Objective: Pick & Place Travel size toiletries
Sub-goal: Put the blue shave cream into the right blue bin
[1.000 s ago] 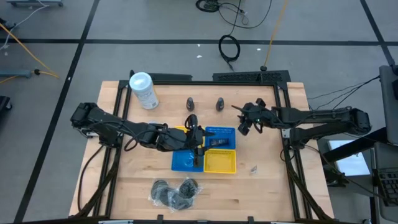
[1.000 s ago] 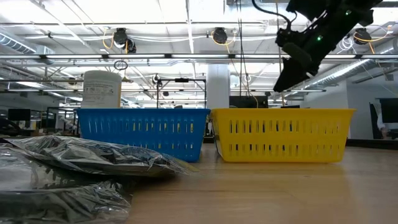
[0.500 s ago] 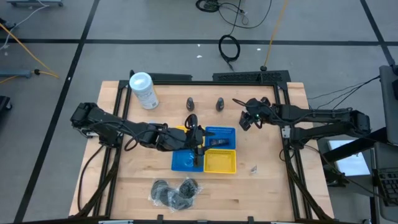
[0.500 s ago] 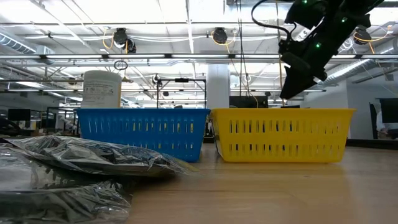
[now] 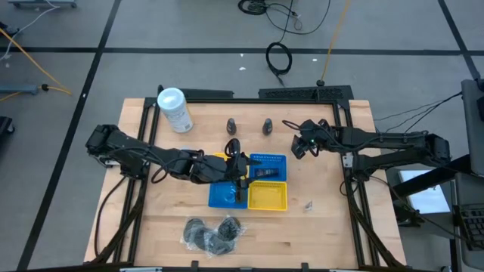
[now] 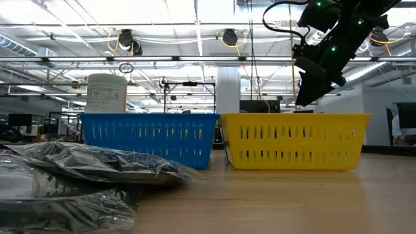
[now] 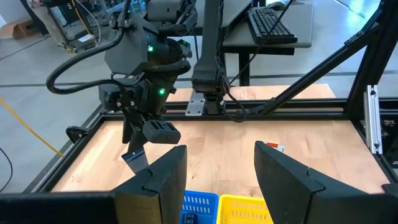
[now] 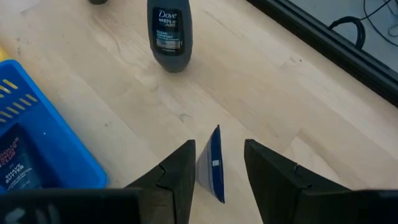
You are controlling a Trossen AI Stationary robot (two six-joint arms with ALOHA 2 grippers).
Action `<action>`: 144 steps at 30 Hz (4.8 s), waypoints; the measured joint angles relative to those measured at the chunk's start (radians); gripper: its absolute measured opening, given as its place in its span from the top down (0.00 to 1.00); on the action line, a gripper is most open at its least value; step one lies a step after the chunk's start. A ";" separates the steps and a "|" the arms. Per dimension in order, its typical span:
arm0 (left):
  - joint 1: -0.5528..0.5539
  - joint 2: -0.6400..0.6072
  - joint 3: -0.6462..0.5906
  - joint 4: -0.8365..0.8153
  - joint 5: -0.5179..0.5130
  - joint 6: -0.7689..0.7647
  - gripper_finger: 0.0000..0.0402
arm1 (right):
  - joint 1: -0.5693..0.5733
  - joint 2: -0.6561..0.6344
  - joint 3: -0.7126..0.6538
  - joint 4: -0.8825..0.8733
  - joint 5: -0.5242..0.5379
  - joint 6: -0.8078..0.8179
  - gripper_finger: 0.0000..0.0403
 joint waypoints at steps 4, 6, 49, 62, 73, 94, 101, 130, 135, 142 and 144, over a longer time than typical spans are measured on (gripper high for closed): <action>0.000 0.000 0.000 0.000 0.000 -0.001 0.54 | 0.000 0.000 -0.005 0.004 0.000 0.016 0.68; 0.000 0.000 0.000 0.000 0.000 -0.001 0.54 | 0.000 0.000 -0.026 0.020 -0.001 0.019 0.68; 0.001 0.000 0.000 0.000 0.000 0.001 0.54 | 0.000 -0.001 -0.149 0.196 -0.028 -0.059 1.00; 0.001 0.000 0.000 -0.002 -0.001 0.002 0.54 | 0.003 -0.128 -0.110 0.203 -0.107 -0.105 1.00; 0.029 0.001 -0.025 -0.008 0.000 -0.045 0.54 | 0.101 -0.266 -0.104 0.334 -0.238 -0.154 1.00; 0.072 0.000 -0.225 0.232 0.054 -0.136 0.54 | 0.358 -0.249 -0.104 0.679 -0.287 -0.219 1.00; 0.077 0.018 -0.248 0.295 0.053 -0.143 0.54 | 0.386 -0.183 -0.104 0.794 -0.287 -0.242 1.00; 0.121 0.146 -0.248 0.402 0.208 -0.130 0.73 | 0.392 -0.137 -0.104 0.820 -0.290 -0.263 1.00; 0.121 0.146 -0.248 0.402 0.209 -0.126 0.73 | 0.392 -0.138 -0.104 0.816 -0.290 -0.263 1.00; 0.121 0.146 -0.247 0.394 0.209 -0.124 0.73 | 0.392 -0.137 -0.104 0.816 -0.290 -0.263 0.99; 0.121 0.146 -0.247 0.391 0.210 -0.124 0.73 | 0.392 -0.137 -0.104 0.816 -0.290 -0.264 0.97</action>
